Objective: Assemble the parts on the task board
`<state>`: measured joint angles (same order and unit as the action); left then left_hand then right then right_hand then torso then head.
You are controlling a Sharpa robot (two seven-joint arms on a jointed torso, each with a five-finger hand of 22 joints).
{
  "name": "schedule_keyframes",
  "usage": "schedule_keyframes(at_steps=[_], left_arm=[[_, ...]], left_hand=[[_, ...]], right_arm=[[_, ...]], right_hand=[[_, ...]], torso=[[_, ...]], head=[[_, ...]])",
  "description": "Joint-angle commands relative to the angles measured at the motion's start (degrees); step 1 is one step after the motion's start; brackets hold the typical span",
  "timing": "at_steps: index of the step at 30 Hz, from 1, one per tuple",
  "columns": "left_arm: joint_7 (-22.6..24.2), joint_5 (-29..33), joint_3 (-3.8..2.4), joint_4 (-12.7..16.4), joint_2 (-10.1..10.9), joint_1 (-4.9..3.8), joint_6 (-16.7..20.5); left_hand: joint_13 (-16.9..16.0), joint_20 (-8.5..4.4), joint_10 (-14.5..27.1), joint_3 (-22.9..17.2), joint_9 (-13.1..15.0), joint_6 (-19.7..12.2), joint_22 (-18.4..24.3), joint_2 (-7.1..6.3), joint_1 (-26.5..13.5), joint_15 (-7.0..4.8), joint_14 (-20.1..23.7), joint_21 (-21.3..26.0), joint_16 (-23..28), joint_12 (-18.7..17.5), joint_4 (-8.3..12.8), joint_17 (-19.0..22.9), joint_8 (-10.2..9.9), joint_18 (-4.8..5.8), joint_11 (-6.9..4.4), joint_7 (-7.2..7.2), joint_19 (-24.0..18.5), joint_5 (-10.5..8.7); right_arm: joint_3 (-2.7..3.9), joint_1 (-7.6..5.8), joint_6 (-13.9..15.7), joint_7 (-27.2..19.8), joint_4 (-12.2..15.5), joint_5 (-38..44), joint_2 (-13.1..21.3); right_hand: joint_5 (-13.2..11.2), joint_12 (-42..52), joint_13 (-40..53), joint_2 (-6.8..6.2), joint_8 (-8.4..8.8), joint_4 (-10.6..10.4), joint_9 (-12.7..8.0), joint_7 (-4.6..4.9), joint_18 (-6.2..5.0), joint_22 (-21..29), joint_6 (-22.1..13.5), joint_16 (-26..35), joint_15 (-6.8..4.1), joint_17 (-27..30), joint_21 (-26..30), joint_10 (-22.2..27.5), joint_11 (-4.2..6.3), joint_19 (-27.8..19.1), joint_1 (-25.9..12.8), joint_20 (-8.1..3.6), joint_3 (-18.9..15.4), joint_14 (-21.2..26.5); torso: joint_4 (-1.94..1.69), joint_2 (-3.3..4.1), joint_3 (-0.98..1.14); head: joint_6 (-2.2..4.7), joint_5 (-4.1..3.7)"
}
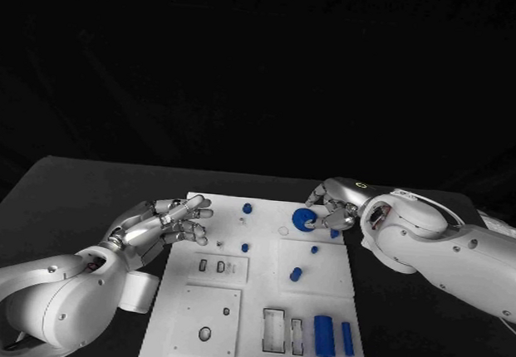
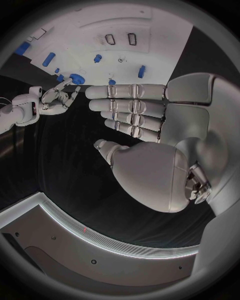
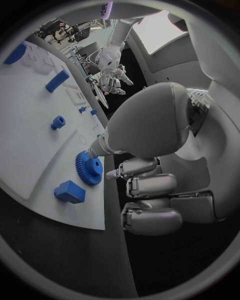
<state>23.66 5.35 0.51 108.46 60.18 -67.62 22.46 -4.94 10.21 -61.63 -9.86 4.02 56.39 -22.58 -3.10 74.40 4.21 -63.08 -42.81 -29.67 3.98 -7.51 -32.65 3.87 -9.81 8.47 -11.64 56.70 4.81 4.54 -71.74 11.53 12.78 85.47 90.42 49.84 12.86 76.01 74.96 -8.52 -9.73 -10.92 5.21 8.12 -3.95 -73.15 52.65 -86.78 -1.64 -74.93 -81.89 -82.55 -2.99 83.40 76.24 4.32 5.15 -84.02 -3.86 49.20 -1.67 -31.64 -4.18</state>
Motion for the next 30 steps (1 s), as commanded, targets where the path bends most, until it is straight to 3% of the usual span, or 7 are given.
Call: schedule_keyframes(at_steps=[1, 16, 20, 24, 30], left_arm=[[0.22, 0.07, -0.03, 0.00, -0.10, -0.06, -1.30], [0.18, 0.07, -0.03, -0.04, -0.11, -0.06, -1.35], [0.16, 0.07, -0.03, -0.03, -0.10, -0.06, -1.37], [0.12, 0.07, -0.03, -0.04, -0.10, -0.06, -1.40], [0.02, 0.07, -0.03, -0.03, -0.07, -0.06, -1.43]], left_hand=[[0.09, 0.00, 0.42, -0.05, -0.05, -0.37, 0.08, 0.16, 0.39, 0.08, 0.37, 0.26, 0.26, -0.07, 0.20, 0.10, -0.12, -0.73, -0.15, -0.12, -0.50, -0.20], [0.09, 0.00, 0.43, -0.10, -0.05, -0.37, 0.10, 0.20, 0.45, 0.08, 0.37, 0.28, 0.27, -0.06, 0.25, 0.12, -0.11, -0.73, -0.16, -0.11, -0.50, -0.19], [0.09, 0.00, 0.43, -0.10, -0.05, -0.37, 0.10, 0.20, 0.45, 0.08, 0.37, 0.28, 0.27, -0.06, 0.25, 0.12, -0.11, -0.73, -0.16, -0.11, -0.50, -0.19], [0.09, 0.00, 0.43, -0.10, -0.05, -0.37, 0.10, 0.20, 0.45, 0.08, 0.37, 0.28, 0.27, -0.06, 0.25, 0.12, -0.11, -0.73, -0.16, -0.11, -0.50, -0.19], [0.10, 0.01, 0.44, -0.19, -0.04, -0.38, 0.14, 0.28, 0.53, 0.07, 0.35, 0.30, 0.31, -0.04, 0.32, 0.17, -0.10, -0.74, -0.16, -0.12, -0.50, -0.19]], right_arm=[[0.02, 0.11, -1.78, 0.60, -0.22, 1.96, -0.27], [0.02, 0.50, -1.58, 0.53, -0.54, 2.11, -0.92], [0.02, 0.53, -1.50, 0.74, -0.61, 2.73, -1.01], [0.02, 0.60, -1.50, 0.82, -0.64, 3.90, -1.09], [0.02, 0.84, -1.37, 0.73, -0.30, 6.34, -1.17]], right_hand=[[0.15, 0.56, 3.14, 0.18, -0.27, -0.37, 0.06, -0.07, 0.55, -0.18, 0.33, -0.36, 0.26, -8.70, -0.38, -0.43, -0.01, 0.31, 0.66, 0.11, -0.05, -4.73], [-0.12, 3.91, 6.39, 2.04, -1.56, 0.40, 0.30, -0.32, 0.76, -1.38, 2.22, -0.86, 0.10, -9.75, -1.04, -1.88, 0.17, 0.68, 2.18, 0.03, 1.09, -4.91], [-1.19, 4.69, 7.17, 3.33, -2.01, 1.50, 0.39, -0.56, 0.83, -1.81, 3.47, -0.99, -0.16, -10.05, -1.27, -2.29, 0.41, 0.82, 3.81, -0.16, 2.81, -4.97], [0.13, 4.96, 7.55, 4.32, -2.15, 3.67, 0.33, -0.84, 0.92, -2.27, 4.52, -1.11, -0.53, -10.34, -1.51, -2.38, 0.73, 0.98, 6.71, -0.50, 6.10, -5.01], [0.22, 5.36, 8.09, 2.90, -1.78, 6.07, -0.04, -0.78, 1.05, -2.86, 5.26, -1.32, -0.47, -10.82, -1.79, -2.61, 0.68, 1.15, 7.29, -0.57, 9.69, -5.10]], torso=[[-0.10, 0.03, -0.07], [-0.07, 0.02, -0.08], [-0.10, 0.05, -0.10], [-0.07, 0.03, -0.08], [-0.10, 0.05, -0.08]], head=[[-0.19, -0.01], [-0.33, 0.07], [-0.48, 0.01], [-0.51, 0.01], [-0.64, 0.06]])
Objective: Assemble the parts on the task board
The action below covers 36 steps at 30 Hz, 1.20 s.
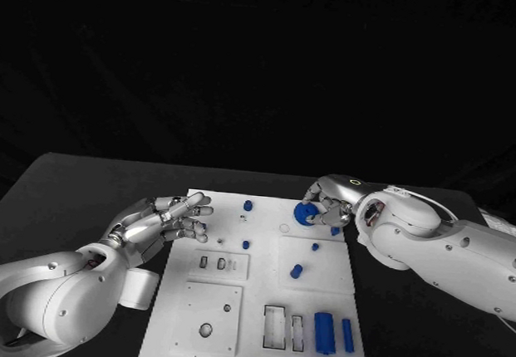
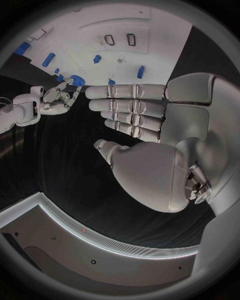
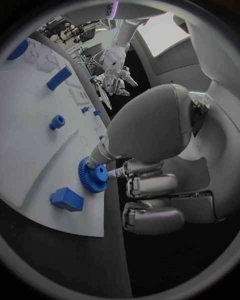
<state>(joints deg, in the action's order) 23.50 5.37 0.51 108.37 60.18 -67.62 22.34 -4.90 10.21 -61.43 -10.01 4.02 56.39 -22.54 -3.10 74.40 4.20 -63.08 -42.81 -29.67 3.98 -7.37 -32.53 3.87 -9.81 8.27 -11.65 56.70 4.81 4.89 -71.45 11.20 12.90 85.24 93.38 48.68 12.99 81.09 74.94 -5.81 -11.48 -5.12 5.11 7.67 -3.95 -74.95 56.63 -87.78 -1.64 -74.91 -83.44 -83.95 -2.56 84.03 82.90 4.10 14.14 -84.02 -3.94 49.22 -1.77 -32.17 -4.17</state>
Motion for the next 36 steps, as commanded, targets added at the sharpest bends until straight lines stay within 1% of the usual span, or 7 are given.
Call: schedule_keyframes(at_steps=[1, 8, 12, 15, 26, 30, 36], left_arm=[[0.16, 0.05, -0.04, 0.06, -0.06, -0.06, -1.32], [0.10, 0.05, -0.04, 0.09, -0.05, -0.06, -1.43], [0.07, 0.06, -0.04, 0.11, -0.06, -0.06, -1.50], [0.04, 0.07, -0.04, 0.15, -0.07, -0.06, -1.57], [-0.03, 0.08, -0.04, 0.19, -0.21, -0.06, -1.65], [-0.04, 0.08, -0.04, 0.22, -0.25, -0.06, -1.67], [-0.05, 0.09, -0.04, 0.22, -0.43, -0.06, -1.74]], left_hand=[[0.06, 0.01, 0.24, -0.05, -0.04, -0.38, 0.10, 0.28, 0.53, 0.07, 0.36, 0.30, 0.31, -0.04, 0.18, 0.05, -0.09, -0.74, 0.04, -0.12, -0.50, -0.19], [0.07, 0.01, 0.27, -0.11, -0.04, -0.41, 0.12, 0.34, 0.58, 0.07, 0.35, 0.32, 0.33, -0.04, 0.21, 0.08, -0.10, -0.74, 0.05, -0.14, -0.50, -0.18], [0.07, 0.01, 0.27, -0.11, -0.04, -0.41, 0.12, 0.34, 0.58, 0.07, 0.35, 0.32, 0.33, -0.04, 0.21, 0.08, -0.10, -0.74, 0.05, -0.14, -0.50, -0.18], [0.07, 0.01, 0.27, -0.11, -0.04, -0.41, 0.12, 0.34, 0.58, 0.07, 0.35, 0.32, 0.33, -0.04, 0.21, 0.08, -0.10, -0.74, 0.05, -0.14, -0.50, -0.18], [0.09, 0.01, 0.34, -0.21, -0.05, -0.46, 0.16, 0.44, 0.66, 0.08, 0.33, 0.34, 0.37, -0.05, 0.29, 0.13, -0.11, -0.74, 0.07, -0.15, -0.50, -0.18], [0.09, 0.01, 0.34, -0.21, -0.05, -0.46, 0.16, 0.44, 0.66, 0.08, 0.33, 0.34, 0.37, -0.05, 0.29, 0.13, -0.11, -0.74, 0.07, -0.15, -0.50, -0.18], [0.09, 0.01, 0.34, -0.21, -0.05, -0.46, 0.16, 0.44, 0.66, 0.08, 0.33, 0.34, 0.37, -0.05, 0.29, 0.13, -0.11, -0.74, 0.07, -0.15, -0.50, -0.18]], right_arm=[[-0.33, 0.60, -0.95, 0.57, 0.06, 3.62, -0.02], [-0.33, 0.84, 2.09, -0.40, 1.44, 3.82, -0.16], [-0.33, 0.88, 4.22, -0.70, 2.47, 3.47, -0.26], [-0.32, 0.84, 5.52, -0.57, 3.54, 3.34, -0.50], [-0.30, 0.05, 7.08, 0.42, 6.90, 4.15, -3.49], [-0.32, -0.09, 7.13, 0.88, 6.81, 5.02, -5.58], [-0.65, -0.06, 6.78, 1.17, 4.53, 5.94, -9.30]], right_hand=[[0.09, 0.30, 8.13, 0.10, -0.02, 0.37, 0.04, -0.31, 1.06, -1.11, 1.31, -0.33, -0.46, -10.88, -0.26, -1.22, 0.27, 0.54, 0.60, -0.34, 0.82, -5.11], [1.97, 0.96, 8.81, -0.92, 0.20, 0.57, -0.21, -0.52, 1.18, -1.75, 2.26, -0.57, -0.48, -11.41, -0.58, -1.72, 0.43, 0.81, -2.34, -0.28, 3.10, -5.21], [2.14, 1.13, 8.99, -1.20, 0.30, 0.16, -0.28, -0.65, 1.22, -1.96, 2.57, -0.66, -0.53, -11.62, -0.69, -1.88, 0.53, 0.91, -3.99, -0.35, 3.48, -5.26], [2.03, 1.10, 9.00, -1.38, 0.37, -0.10, -0.32, -0.70, 1.24, -2.07, 2.68, -0.70, -0.55, -11.70, -0.75, -1.90, 0.57, 0.97, -4.91, -0.38, 3.56, -5.28], [1.99, 1.01, 8.97, -1.37, 0.51, -0.31, -0.39, -0.71, 1.23, -2.04, 2.66, -0.74, -0.56, -11.80, -0.73, -1.88, 0.59, 0.96, -5.56, -0.40, 3.73, -5.30], [1.98, 1.03, 9.00, -1.31, 0.54, -0.38, -0.40, -0.72, 1.23, -2.02, 2.68, -0.77, -0.57, -11.86, -0.72, -1.89, 0.59, 0.96, -5.73, -0.40, 3.80, -5.31], [1.91, 0.93, 8.93, -1.23, 0.60, -0.44, -0.43, -0.72, 1.23, -2.03, 2.66, -0.76, -0.57, -11.85, -0.73, -1.85, 0.59, 0.96, -5.92, -0.41, 3.88, -5.31]], torso=[[-0.01, 0.03, 0.01], [-0.02, 0.00, -0.01], [-0.05, 0.02, -0.01], [-0.06, 0.00, -0.09], [-0.16, 0.04, -0.05], [-0.12, 0.06, -0.11], [-0.14, 0.11, -0.04]], head=[[-0.11, 0.07], [-0.08, 0.07], [0.02, 0.12], [0.07, 0.22], [0.05, 0.74], [0.08, 0.92], [0.03, 1.12]])
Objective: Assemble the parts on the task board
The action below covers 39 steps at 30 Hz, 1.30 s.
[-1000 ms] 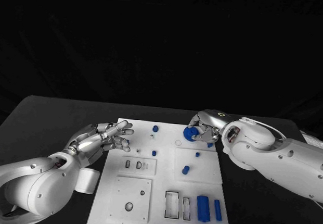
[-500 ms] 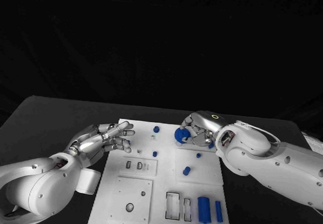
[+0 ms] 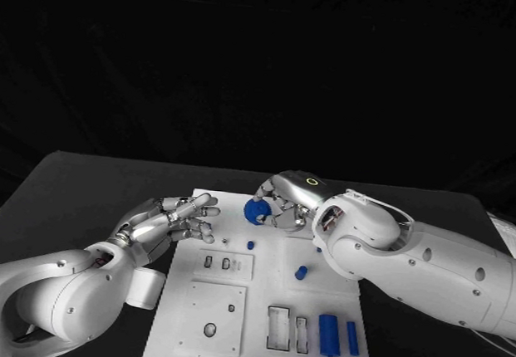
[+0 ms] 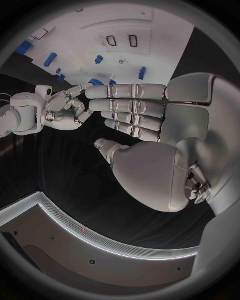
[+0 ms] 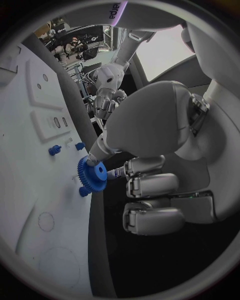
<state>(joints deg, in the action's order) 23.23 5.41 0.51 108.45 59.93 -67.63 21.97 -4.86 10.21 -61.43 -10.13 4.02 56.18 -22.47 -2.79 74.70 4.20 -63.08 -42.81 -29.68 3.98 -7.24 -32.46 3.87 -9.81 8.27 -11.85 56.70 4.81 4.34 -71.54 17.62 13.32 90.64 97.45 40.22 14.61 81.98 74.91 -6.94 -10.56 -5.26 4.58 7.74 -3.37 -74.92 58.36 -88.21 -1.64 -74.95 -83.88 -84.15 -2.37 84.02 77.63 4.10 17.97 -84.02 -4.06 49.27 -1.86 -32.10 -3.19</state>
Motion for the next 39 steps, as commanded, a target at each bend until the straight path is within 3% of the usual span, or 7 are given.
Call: schedule_keyframes(at_steps=[1, 13, 19, 28, 34, 37, 39], left_arm=[[0.21, 0.06, -0.04, 0.11, -0.21, -0.06, -1.38], [0.19, 0.08, -0.04, -0.13, -0.48, -0.05, -1.47], [0.19, 0.08, -0.04, -0.18, -0.52, -0.05, -1.48], [0.15, 0.08, -0.04, -0.18, -0.48, -0.05, -1.50], [0.14, 0.08, -0.04, -0.18, -0.43, -0.05, -1.50], [0.14, 0.08, -0.04, -0.19, -0.42, -0.05, -1.48], [0.14, 0.08, -0.04, -0.18, -0.41, -0.05, -1.47]], left_hand=[[0.05, 0.01, 0.34, -0.09, -0.05, -0.25, 0.09, 0.13, 0.36, 0.08, 0.33, 0.34, 0.37, -0.05, 0.16, 0.05, -0.11, -0.74, 0.06, 0.05, -0.49, -0.18], [0.05, 0.01, 0.34, -0.09, -0.05, -0.25, 0.09, 0.13, 0.36, 0.08, 0.33, 0.34, 0.37, -0.05, 0.16, 0.05, -0.11, -0.74, 0.06, 0.05, -0.49, -0.18], [0.05, 0.01, 0.34, -0.09, -0.05, -0.25, 0.09, 0.13, 0.36, 0.08, 0.33, 0.34, 0.37, -0.05, 0.16, 0.05, -0.11, -0.74, 0.06, 0.05, -0.49, -0.18], [0.05, 0.01, 0.34, -0.09, -0.05, -0.25, 0.09, 0.13, 0.36, 0.08, 0.33, 0.34, 0.37, -0.05, 0.16, 0.05, -0.11, -0.74, 0.06, 0.05, -0.49, -0.18], [0.05, 0.01, 0.34, -0.09, -0.05, -0.25, 0.09, 0.13, 0.36, 0.08, 0.33, 0.34, 0.37, -0.05, 0.16, 0.05, -0.11, -0.74, 0.06, 0.05, -0.49, -0.18], [0.05, 0.01, 0.34, -0.09, -0.05, -0.25, 0.09, 0.13, 0.36, 0.08, 0.33, 0.34, 0.37, -0.05, 0.16, 0.05, -0.11, -0.74, 0.06, 0.05, -0.49, -0.18], [0.05, 0.01, 0.34, -0.09, -0.05, -0.25, 0.09, 0.13, 0.36, 0.08, 0.33, 0.34, 0.37, -0.05, 0.16, 0.05, -0.11, -0.74, 0.06, 0.05, -0.49, -0.18]], right_arm=[[-0.22, 0.08, 0.30, 0.76, -1.37, 1.95, -1.41], [-1.20, 0.90, -1.16, 1.17, -5.78, 3.00, -6.12], [-1.48, 1.01, -2.14, 1.97, -6.89, 3.94, -7.08], [-1.60, 1.05, -2.37, 3.47, -7.67, 4.86, -7.40], [-1.61, 1.05, -2.70, 3.76, -7.74, 4.96, -7.42], [-1.61, 1.05, -3.08, 3.70, -7.75, 4.87, -7.42], [-1.61, 1.05, -3.45, 3.64, -7.76, 4.70, -7.41]], right_hand=[[0.28, 0.03, 8.95, -0.10, -0.31, -0.30, 0.10, -0.79, 0.65, -2.05, 0.92, -0.33, -0.57, -11.82, -0.29, -1.64, 0.40, 0.97, -0.66, -0.41, 0.06, -5.30], [0.05, -0.35, 8.70, -0.19, 0.00, -0.33, -0.03, -0.70, 0.62, -1.92, 0.58, -0.29, -0.54, -11.75, -0.22, -1.44, 0.34, 0.92, -1.08, -0.41, 0.17, -5.29], [-0.41, -0.71, 8.49, -0.48, 0.36, -0.33, -0.16, -0.55, 0.60, -1.75, 0.22, -0.20, -0.45, -11.57, -0.12, -1.25, 0.21, 0.84, -1.59, -0.35, 0.18, -5.24], [-3.79, -4.45, 5.95, -1.53, 3.35, -0.97, -0.80, 0.64, 0.50, -1.17, -3.62, -0.17, 0.46, -11.58, 0.23, 0.84, -0.87, 0.54, -3.77, 0.41, -0.48, -5.22], [-6.90, -5.52, 5.27, -2.65, 4.96, -4.10, -0.65, 1.12, 0.46, -1.04, -5.19, -0.26, 0.99, -11.80, 0.32, 1.41, -1.43, 0.46, -7.17, 0.99, -2.94, -5.26], [-7.76, -5.65, 5.21, -3.19, 5.46, -7.01, -0.56, 1.27, 0.44, -1.00, -5.37, -0.30, 1.15, -11.90, 0.35, 1.47, -1.59, 0.43, -8.81, 1.17, -4.49, -5.28], [-6.53, -5.65, 5.25, -3.52, 5.78, -10.12, -0.46, 1.25, 0.42, -0.97, -5.25, -0.33, 1.28, -11.98, 0.36, 1.48, -1.76, 0.41, -9.65, 1.25, -7.00, -5.29]], torso=[[-0.01, 0.05, 0.08], [0.10, 0.03, 0.10], [0.08, 0.03, 0.11], [0.14, 0.00, 0.14], [0.16, 0.01, 0.13], [0.18, 0.01, 0.15], [0.20, 0.02, 0.17]], head=[[-0.07, 0.19], [-0.31, 0.79], [-0.37, 0.58], [-0.40, 0.57], [-0.46, 0.49], [-0.44, 0.46], [-0.47, 0.44]])
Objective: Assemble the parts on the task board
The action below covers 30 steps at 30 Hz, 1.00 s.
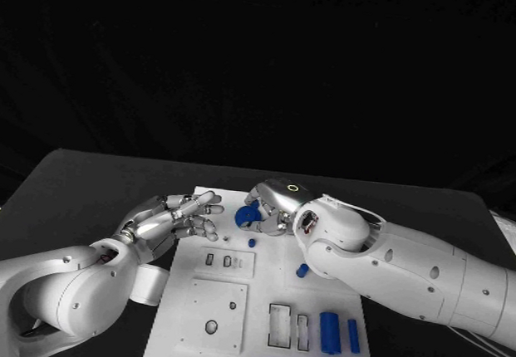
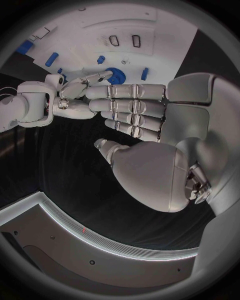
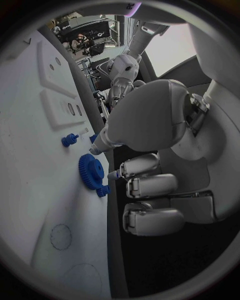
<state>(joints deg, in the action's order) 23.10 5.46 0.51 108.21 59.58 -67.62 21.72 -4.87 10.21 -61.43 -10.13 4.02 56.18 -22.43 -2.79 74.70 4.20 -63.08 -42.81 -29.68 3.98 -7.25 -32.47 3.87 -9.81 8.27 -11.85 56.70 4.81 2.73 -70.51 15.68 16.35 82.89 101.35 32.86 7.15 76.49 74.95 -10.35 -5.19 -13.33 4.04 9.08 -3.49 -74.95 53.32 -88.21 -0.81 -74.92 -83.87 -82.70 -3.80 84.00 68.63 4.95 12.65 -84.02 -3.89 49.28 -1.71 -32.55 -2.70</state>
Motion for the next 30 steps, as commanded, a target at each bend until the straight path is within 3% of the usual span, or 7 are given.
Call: schedule_keyframes(at_steps=[1, 4, 10, 18, 21, 26, 30], left_arm=[[0.27, 0.04, -0.04, 0.06, -0.05, -0.05, -1.22], [0.25, 0.04, -0.04, 0.06, -0.04, -0.05, -1.20], [0.24, 0.04, -0.04, 0.07, -0.05, -0.05, -1.18], [0.22, 0.25, -0.03, 0.08, 0.25, -0.05, -1.29], [0.26, 0.38, -0.03, -0.23, 0.22, -0.05, -1.43], [0.37, 0.57, -0.02, -1.42, -0.18, -0.03, -1.86], [0.45, 0.75, 0.00, -2.39, -0.54, -0.02, -2.30]], left_hand=[[0.07, 0.01, 0.34, -0.10, -0.05, -0.26, 0.05, 0.13, 0.36, 0.08, 0.33, 0.34, 0.37, -0.05, 0.17, 0.06, -0.11, -0.74, 0.06, 0.05, -0.50, -0.18], [0.07, 0.01, 0.34, -0.10, -0.05, -0.26, 0.05, 0.13, 0.36, 0.08, 0.33, 0.34, 0.37, -0.05, 0.17, 0.06, -0.11, -0.74, 0.06, 0.05, -0.50, -0.18], [0.07, 0.01, 0.34, -0.10, -0.05, -0.26, 0.05, 0.13, 0.36, 0.08, 0.33, 0.34, 0.37, -0.05, 0.17, 0.06, -0.11, -0.74, 0.06, 0.05, -0.50, -0.18], [0.10, 0.03, 0.45, -0.20, -0.05, -0.34, 0.13, 0.23, 0.36, 0.10, 0.32, 0.39, 0.45, -0.05, 0.23, 0.15, -0.11, -0.74, 0.09, 0.04, -0.49, -0.21], [0.10, 0.03, 0.45, -0.20, -0.05, -0.34, 0.13, 0.23, 0.36, 0.10, 0.32, 0.39, 0.45, -0.05, 0.23, 0.15, -0.11, -0.74, 0.09, 0.04, -0.49, -0.21], [0.10, 0.03, 0.45, -0.22, -0.05, -0.34, 0.14, 0.24, 0.36, 0.10, 0.32, 0.39, 0.46, -0.04, 0.23, 0.16, -0.11, -0.74, 0.09, 0.04, -0.50, -0.21], [0.10, 0.03, 0.44, -0.24, -0.04, -0.33, 0.16, 0.28, 0.38, 0.10, 0.33, 0.40, 0.47, -0.03, 0.25, 0.18, -0.10, -0.74, 0.08, 0.06, -0.50, -0.21]], right_arm=[[0.00, 0.02, -1.70, 0.59, 0.00, 0.74, -0.03], [-0.01, 0.02, -2.25, 0.58, -0.01, 0.42, 0.01], [-0.02, 0.03, -2.58, 0.82, -0.06, -0.55, 0.33], [0.12, 0.39, 13.13, -5.17, 2.89, -5.96, 5.10], [0.29, 0.43, 16.26, -10.02, 4.51, -11.26, 8.56], [0.43, 0.44, 13.23, -19.25, 6.23, -26.29, 15.40], [0.45, 0.53, 9.19, -23.63, 6.29, -33.09, 19.43]], right_hand=[[1.40, -0.13, 5.25, -0.09, 0.49, -3.04, 0.13, -0.03, 0.55, -0.96, -0.12, -0.35, 0.46, -12.05, 0.35, 0.02, -0.29, 0.43, -0.87, 0.44, -2.78, -5.31], [2.24, 0.04, 5.42, 0.95, 0.56, -3.60, 0.26, -0.07, 0.57, -1.07, 0.40, -0.36, 0.42, -12.08, 0.29, -0.08, -0.24, 0.48, -3.17, 0.48, -5.74, -5.31], [7.68, 1.10, 6.24, 5.21, 0.53, -3.37, 0.45, -0.38, 0.62, -1.32, 1.50, -0.47, 0.21, -12.33, 0.15, -0.66, 0.03, 0.61, -8.33, 0.28, -9.36, -5.37], [10.21, 1.88, 6.90, 6.47, 1.50, -2.03, 0.14, -0.06, 0.66, -1.45, 0.48, -0.56, 0.33, -12.53, 0.07, -1.07, -0.21, 0.68, -3.92, 0.32, -10.17, -5.41], [10.27, 1.41, 6.63, 6.55, 1.53, -0.69, 0.08, 0.08, 0.60, -1.21, 0.14, -0.45, 0.47, -12.32, 0.20, -0.76, -0.32, 0.55, -0.82, 0.46, -9.90, -5.36], [8.08, -0.21, 5.64, 6.71, 1.48, 4.46, 0.10, 0.04, 0.34, 0.07, 0.13, 0.22, 0.35, -11.09, 0.89, 0.29, -0.17, -0.11, 7.57, 0.44, -7.65, -5.05], [7.26, -0.66, 5.38, 5.69, 1.35, 6.94, 0.16, -0.03, 0.29, 0.34, 0.46, 0.38, 0.30, -10.85, 1.08, 0.54, -0.10, -0.28, 10.22, 0.38, -7.27, -4.98]], torso=[[0.02, 0.02, 0.01], [-0.01, 0.04, 0.01], [-0.02, 0.02, -0.01], [0.49, -0.08, 0.21], [0.71, -0.35, 0.29], [1.18, -1.17, 0.60], [1.67, -1.59, 0.97]], head=[[-0.02, -0.09], [-0.07, -0.12], [0.07, -0.17], [0.62, -0.28], [0.57, -0.35], [0.74, -0.59], [0.85, -0.62]])
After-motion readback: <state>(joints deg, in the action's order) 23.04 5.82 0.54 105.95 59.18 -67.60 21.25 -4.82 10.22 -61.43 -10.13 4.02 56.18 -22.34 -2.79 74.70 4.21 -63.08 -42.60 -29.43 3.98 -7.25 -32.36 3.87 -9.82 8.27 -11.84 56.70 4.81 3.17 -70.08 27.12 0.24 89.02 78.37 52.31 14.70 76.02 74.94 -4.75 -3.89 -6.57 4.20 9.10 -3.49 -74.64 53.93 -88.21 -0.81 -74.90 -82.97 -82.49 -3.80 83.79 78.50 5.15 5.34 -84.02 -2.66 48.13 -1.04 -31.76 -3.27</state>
